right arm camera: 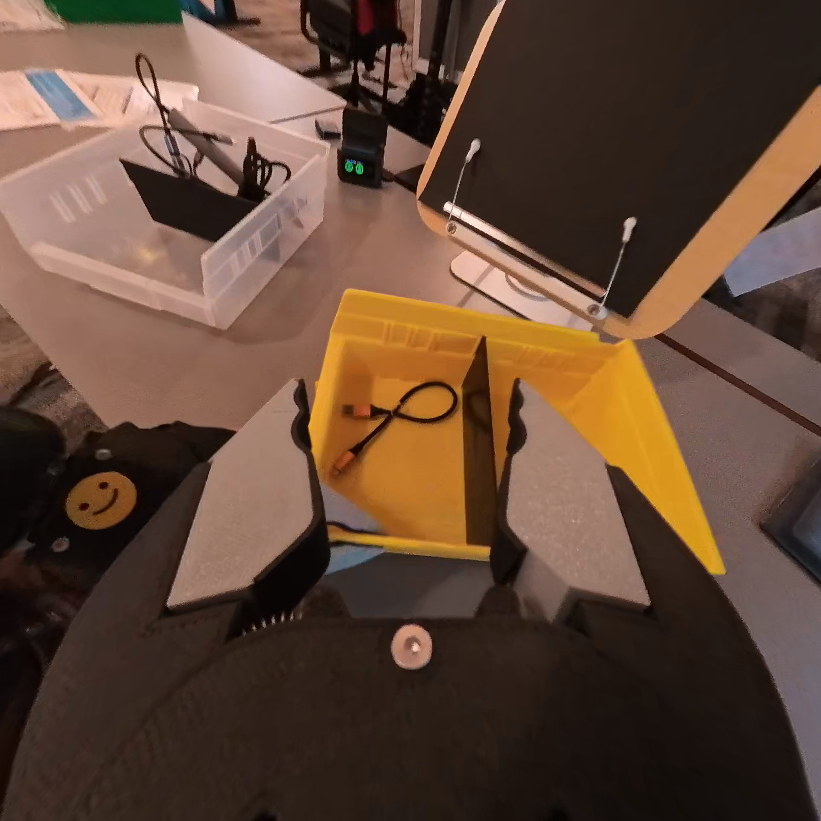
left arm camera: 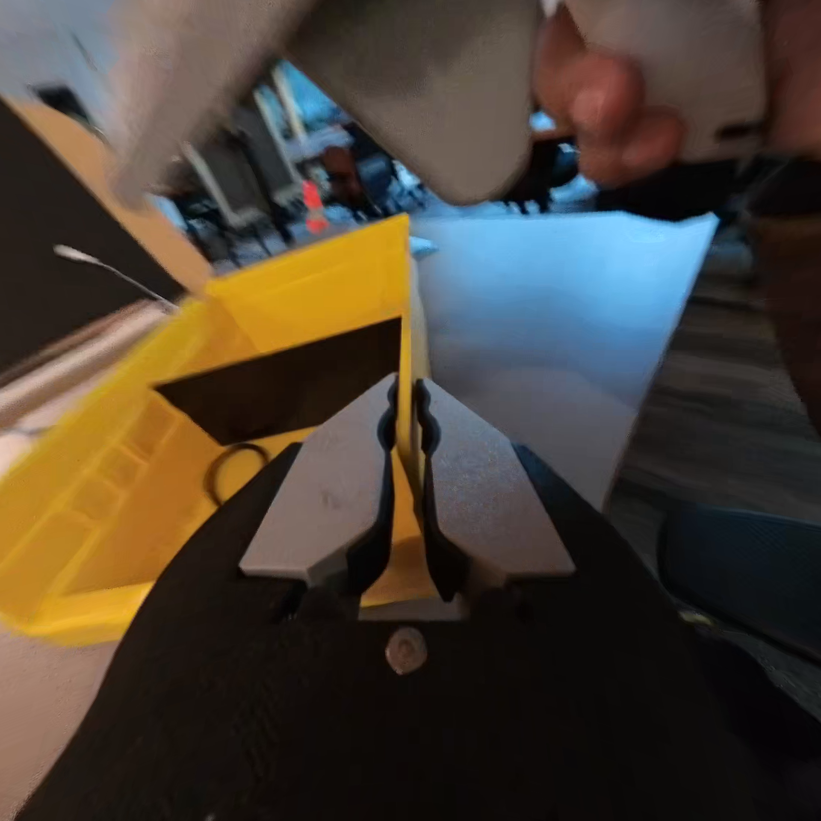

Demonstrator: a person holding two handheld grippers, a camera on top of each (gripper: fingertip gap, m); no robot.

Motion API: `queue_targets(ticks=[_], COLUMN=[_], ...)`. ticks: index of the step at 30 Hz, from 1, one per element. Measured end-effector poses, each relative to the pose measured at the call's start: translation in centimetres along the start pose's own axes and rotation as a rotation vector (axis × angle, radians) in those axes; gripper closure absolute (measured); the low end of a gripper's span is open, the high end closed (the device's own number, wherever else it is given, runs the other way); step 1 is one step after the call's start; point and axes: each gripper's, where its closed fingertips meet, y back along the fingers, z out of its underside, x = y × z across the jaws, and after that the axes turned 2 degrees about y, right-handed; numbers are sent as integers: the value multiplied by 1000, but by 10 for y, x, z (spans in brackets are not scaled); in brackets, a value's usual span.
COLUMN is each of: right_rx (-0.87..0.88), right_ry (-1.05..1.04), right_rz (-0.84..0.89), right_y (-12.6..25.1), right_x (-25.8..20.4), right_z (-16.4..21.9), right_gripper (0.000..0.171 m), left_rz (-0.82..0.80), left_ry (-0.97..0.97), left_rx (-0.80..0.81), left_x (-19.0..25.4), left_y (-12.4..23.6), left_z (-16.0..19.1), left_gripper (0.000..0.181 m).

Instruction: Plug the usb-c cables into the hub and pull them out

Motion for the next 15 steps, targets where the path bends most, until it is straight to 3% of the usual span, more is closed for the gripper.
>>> queue_targets(ticks=[1, 3, 7, 11, 15], right_rx=[-19, -43, -32, -135, -344], right_ry=[11, 33, 81, 200, 320], right_rz=[-5, 5, -82, -175, -181], right_y=[-2, -4, 3, -12, -43], right_x=[-1, 1, -20, -60, -82], right_z=[4, 9, 6, 19, 56], right_gripper=[84, 88, 94, 95, 105], left_rz=[39, 9, 124, -75, -232], left_ry=[3, 18, 129, 120, 141], left_rx=[-54, -81, -133, -166, -317], left_x=[9, 6, -3, -74, -136], left_y=[-5, 1, 52, 118, 171], left_z=[13, 24, 31, 46, 95], left_gripper=[179, 170, 127, 123, 118])
